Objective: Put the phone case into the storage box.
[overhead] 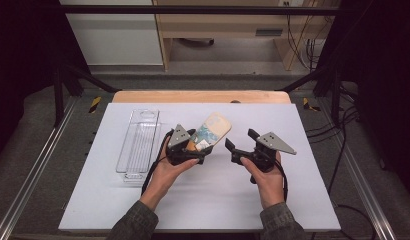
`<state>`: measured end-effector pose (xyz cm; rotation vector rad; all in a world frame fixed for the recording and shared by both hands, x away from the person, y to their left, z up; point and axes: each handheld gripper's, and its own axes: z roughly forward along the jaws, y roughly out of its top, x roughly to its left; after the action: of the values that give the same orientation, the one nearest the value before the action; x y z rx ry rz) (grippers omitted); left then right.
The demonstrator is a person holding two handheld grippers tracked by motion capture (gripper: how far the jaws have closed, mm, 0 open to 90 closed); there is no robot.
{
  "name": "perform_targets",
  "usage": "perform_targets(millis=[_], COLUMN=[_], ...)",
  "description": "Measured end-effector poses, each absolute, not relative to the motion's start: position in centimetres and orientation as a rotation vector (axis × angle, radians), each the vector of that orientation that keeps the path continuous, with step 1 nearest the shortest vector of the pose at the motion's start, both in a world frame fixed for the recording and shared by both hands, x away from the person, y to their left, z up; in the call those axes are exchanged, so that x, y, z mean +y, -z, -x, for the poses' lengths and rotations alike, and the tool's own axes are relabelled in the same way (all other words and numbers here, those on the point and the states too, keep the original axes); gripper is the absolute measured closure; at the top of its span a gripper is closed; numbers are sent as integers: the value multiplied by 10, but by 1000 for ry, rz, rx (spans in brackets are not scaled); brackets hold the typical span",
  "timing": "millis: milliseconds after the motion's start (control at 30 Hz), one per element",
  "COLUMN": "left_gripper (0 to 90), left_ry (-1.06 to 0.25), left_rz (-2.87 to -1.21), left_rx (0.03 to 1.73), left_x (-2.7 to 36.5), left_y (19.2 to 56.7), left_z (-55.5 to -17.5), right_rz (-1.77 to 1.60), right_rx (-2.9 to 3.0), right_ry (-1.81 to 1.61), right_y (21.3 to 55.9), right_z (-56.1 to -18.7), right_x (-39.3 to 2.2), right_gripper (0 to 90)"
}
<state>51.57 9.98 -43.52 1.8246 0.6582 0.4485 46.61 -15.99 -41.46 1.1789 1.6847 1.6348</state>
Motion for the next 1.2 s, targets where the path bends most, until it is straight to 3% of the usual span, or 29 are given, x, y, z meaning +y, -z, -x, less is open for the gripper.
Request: perform_targets(millis=[867, 1200], left_gripper=[109, 108], left_ry=[-427, -424], left_rz=[-1773, -1756], left_rx=[605, 586], left_x=[85, 83], left_y=[431, 429], left_z=[-506, -503], right_rz=[-1285, -1328], right_rx=[1684, 1690], right_ry=[-1762, -1848], right_y=[417, 419], right_z=[-478, -483], right_x=[-157, -153], right_gripper=[82, 165])
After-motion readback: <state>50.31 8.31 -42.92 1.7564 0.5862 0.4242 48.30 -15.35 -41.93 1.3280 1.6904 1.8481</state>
